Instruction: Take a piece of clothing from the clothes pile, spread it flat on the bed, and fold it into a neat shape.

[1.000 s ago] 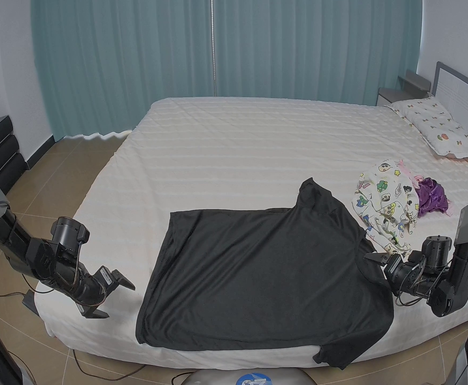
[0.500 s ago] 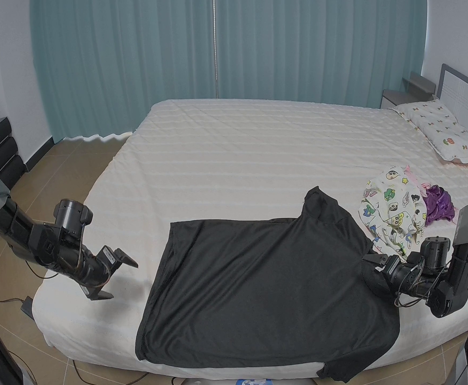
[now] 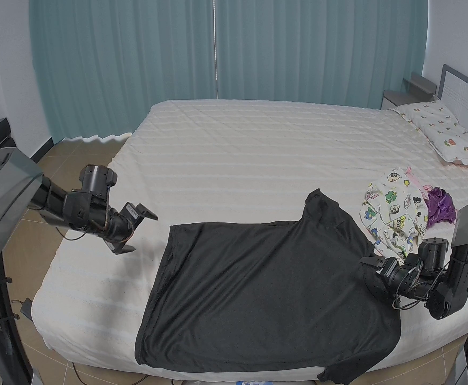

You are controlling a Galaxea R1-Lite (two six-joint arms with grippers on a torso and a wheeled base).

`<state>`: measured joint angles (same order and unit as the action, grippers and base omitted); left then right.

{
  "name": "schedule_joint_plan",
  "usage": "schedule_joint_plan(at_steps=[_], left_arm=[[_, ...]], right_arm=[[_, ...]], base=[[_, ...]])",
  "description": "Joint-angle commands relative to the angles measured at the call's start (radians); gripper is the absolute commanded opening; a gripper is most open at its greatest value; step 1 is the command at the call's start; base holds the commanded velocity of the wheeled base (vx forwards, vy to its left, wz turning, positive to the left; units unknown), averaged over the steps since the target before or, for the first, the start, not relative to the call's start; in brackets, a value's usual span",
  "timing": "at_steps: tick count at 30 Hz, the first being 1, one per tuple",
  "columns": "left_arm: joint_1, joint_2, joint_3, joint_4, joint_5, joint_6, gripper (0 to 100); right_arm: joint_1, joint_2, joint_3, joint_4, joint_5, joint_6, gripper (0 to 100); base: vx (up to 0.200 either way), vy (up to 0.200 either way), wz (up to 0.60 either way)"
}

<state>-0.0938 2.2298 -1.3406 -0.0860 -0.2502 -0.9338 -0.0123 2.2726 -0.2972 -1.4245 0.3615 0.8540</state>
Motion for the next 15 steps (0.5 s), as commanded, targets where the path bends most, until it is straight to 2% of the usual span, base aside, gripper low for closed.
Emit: schedule_joint_plan(at_steps=[1, 7, 8, 11, 15], left_arm=[[-0.040, 0.243, -0.316, 0.055, 0.014, 0.003, 100], [-0.072, 0.343, -0.483, 0.117, 0.098, 0.003, 100], [-0.073, 0.346, -0.485, 0.115, 0.100, 0.003, 100], [-0.095, 0.386, -0.520, 0.112, 0.174, 0.006, 100], [-0.096, 0.412, -0.548, 0.107, 0.192, 0.009, 100]], right_arm=[[0.012, 0.024, 0.004, -0.022, 0.001, 0.000, 100], [0.034, 0.096, 0.052, -0.133, 0.001, -0.001, 100], [0.035, 0.097, 0.053, -0.137, 0.001, -0.001, 100], [0.052, 0.108, 0.066, -0.146, 0.001, -0.004, 100], [0.055, 0.113, 0.067, -0.146, -0.003, -0.006, 100]], base=[[0.000, 0.000, 0.00], [0.000, 0.000, 0.00], [0.000, 0.000, 0.00], [0.000, 0.000, 0.00], [0.000, 0.000, 0.00]])
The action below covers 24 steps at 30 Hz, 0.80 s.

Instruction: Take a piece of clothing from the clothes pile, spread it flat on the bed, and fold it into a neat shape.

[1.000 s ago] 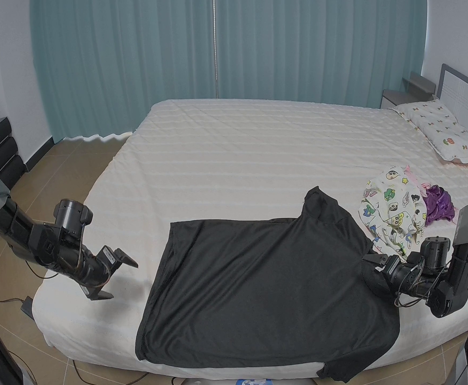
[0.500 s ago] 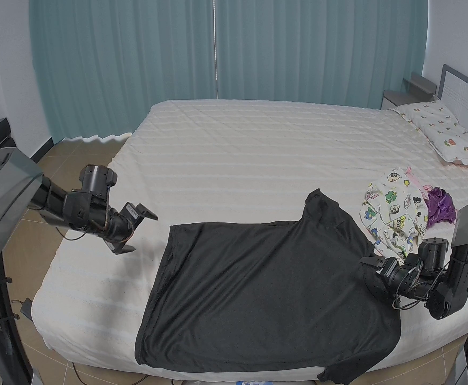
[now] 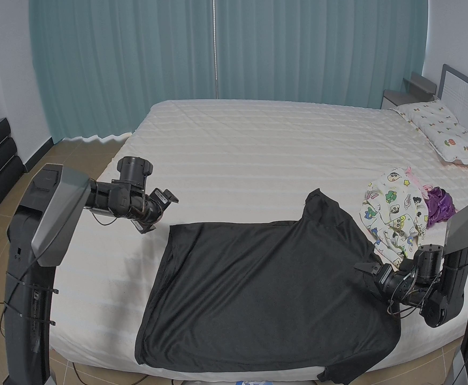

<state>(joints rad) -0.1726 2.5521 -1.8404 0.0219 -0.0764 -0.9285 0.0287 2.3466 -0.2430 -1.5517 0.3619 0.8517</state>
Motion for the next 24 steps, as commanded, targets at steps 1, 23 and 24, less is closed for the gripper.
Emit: schedule_joint_plan(at_steps=[1, 23, 24], left_arm=[[-0.019, 0.099, -0.060, -0.004, 0.027, 0.002, 100], [-0.047, 0.120, -0.091, -0.004, 0.036, -0.009, 0], [-0.047, 0.122, -0.089, -0.004, 0.038, -0.007, 0]], right_arm=[[0.020, 0.039, 0.014, -0.019, -0.004, -0.003, 100], [0.025, 0.040, 0.014, -0.019, -0.004, -0.003, 100], [0.025, 0.040, 0.014, -0.019, -0.004, -0.003, 100]], base=[[0.000, 0.000, 0.00], [0.000, 0.000, 0.00], [0.000, 0.000, 0.00]])
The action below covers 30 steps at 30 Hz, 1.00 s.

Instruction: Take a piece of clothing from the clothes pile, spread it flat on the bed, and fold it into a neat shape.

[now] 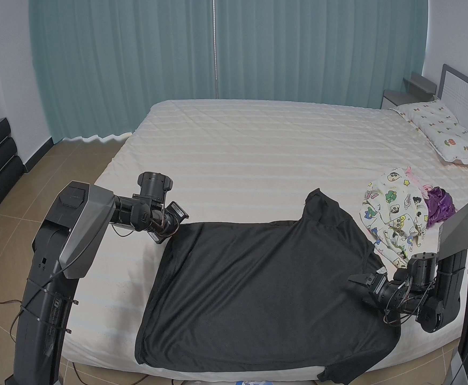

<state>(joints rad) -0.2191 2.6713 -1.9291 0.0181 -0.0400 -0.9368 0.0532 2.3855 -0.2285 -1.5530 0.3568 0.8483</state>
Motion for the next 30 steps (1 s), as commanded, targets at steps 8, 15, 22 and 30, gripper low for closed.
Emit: schedule_joint_plan(at_steps=[8, 15, 22, 30], left_arm=[[0.009, 0.016, -0.021, -0.007, 0.014, 0.001, 0], [0.035, 0.022, -0.057, -0.013, 0.074, -0.016, 0], [0.052, 0.029, -0.071, -0.041, 0.075, -0.040, 0], [0.066, 0.033, -0.071, -0.060, 0.075, -0.040, 0]], right_arm=[[0.000, 0.001, 0.001, -0.018, 0.001, 0.000, 100], [0.000, 0.001, 0.001, -0.018, 0.001, 0.000, 100], [0.000, 0.003, 0.001, -0.018, 0.001, 0.000, 100], [0.000, 0.003, 0.003, -0.018, 0.001, 0.000, 100]], base=[[0.000, 0.000, 0.00], [0.000, 0.000, 0.00], [0.000, 0.000, 0.00], [0.000, 0.000, 0.00]])
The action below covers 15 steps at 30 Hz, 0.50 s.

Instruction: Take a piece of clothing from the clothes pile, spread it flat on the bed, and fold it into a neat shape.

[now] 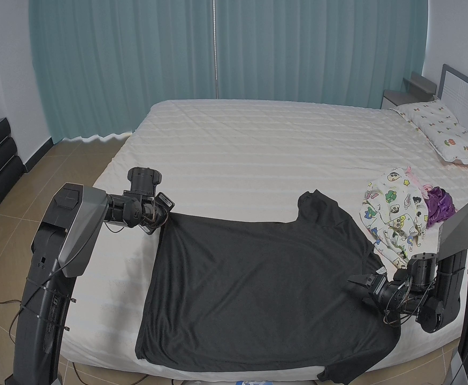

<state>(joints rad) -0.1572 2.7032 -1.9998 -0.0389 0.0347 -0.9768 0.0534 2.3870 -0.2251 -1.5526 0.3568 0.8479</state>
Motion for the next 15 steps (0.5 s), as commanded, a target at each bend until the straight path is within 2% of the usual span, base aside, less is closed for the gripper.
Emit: schedule_joint_plan(at_steps=[1, 3, 4, 13, 15], left_arm=[[0.005, 0.001, 0.000, -0.004, 0.001, 0.000, 0], [0.008, 0.001, 0.000, -0.010, 0.001, 0.000, 0], [0.010, 0.001, 0.000, -0.021, 0.001, 0.000, 100], [0.021, 0.000, 0.007, -0.024, -0.001, -0.011, 100], [0.024, -0.028, 0.038, -0.016, -0.010, -0.048, 100]], right_arm=[[0.000, 0.001, 0.000, -0.018, 0.001, 0.000, 100], [0.000, 0.001, 0.000, -0.018, -0.001, 0.000, 100], [0.000, 0.001, 0.000, -0.018, 0.001, 0.000, 100], [0.000, 0.001, 0.000, -0.018, -0.001, 0.000, 100], [0.000, 0.000, 0.000, -0.018, 0.001, 0.000, 100]], base=[[0.000, 0.000, 0.00], [0.000, 0.000, 0.00], [0.000, 0.000, 0.00], [0.000, 0.000, 0.00], [0.000, 0.000, 0.00]])
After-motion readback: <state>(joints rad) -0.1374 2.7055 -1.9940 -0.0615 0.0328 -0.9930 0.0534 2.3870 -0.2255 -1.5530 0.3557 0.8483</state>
